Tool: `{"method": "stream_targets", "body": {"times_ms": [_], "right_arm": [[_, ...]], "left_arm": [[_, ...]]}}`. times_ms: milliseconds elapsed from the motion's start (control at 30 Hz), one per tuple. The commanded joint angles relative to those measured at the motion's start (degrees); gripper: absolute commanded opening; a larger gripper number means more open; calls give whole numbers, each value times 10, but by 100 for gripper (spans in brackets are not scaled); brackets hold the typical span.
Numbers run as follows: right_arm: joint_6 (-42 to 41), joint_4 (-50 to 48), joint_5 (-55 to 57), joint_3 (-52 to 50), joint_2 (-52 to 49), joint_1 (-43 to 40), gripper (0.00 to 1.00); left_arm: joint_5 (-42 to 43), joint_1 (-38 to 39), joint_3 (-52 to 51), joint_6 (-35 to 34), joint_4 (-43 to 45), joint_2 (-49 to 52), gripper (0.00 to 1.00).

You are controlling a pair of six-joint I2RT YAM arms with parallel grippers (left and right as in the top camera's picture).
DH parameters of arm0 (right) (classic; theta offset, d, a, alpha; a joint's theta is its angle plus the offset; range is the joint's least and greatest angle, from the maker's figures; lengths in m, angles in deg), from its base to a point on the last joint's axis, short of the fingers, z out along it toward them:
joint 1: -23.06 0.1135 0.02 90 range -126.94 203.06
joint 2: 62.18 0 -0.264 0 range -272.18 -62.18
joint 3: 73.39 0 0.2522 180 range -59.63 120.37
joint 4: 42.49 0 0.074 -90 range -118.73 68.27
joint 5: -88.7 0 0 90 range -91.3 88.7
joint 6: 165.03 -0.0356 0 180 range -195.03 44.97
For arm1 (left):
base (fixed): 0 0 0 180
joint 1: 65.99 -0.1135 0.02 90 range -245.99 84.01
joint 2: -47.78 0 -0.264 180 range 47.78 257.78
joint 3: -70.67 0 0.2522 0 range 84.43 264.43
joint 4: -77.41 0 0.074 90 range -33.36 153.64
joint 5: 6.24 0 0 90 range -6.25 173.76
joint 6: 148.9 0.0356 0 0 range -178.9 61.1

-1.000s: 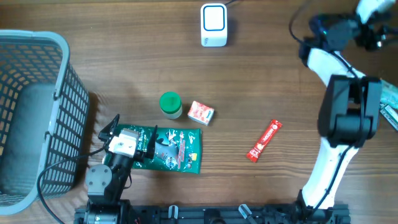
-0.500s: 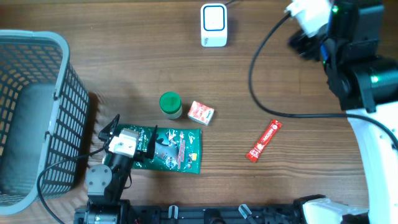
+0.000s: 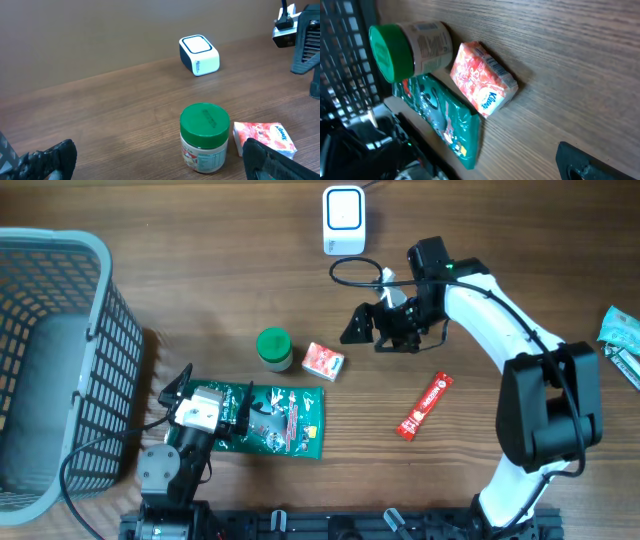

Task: Scan the item barcode
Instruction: 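Move the right gripper to the Kleenex tissue box and grasp it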

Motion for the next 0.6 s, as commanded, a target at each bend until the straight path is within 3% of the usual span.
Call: {"method": "stream_targets", "body": {"times_ms": [0,100,167,400,467,567], "right_arm": [[-140,3,35,2,0,16,100],[-316,-18,137,-13,0,56,99],[-368,-47,172,-31,0,85,99],[-376,-141,173,-35,0,183,100],[-410,-169,224,-35,0,200,91],[-499,-172,317,-35,0,205,57]], "left_arm": [[7,2,-2,-3,-2,-4,100],[7,2,-2,-3,-2,-4,100],[7,2,-2,-3,-2,-4,100],[7,2,-2,-3,-2,-4,100],[7,2,-2,-3,-2,-4,100],[7,2,-2,-3,-2,-4,100]]}}
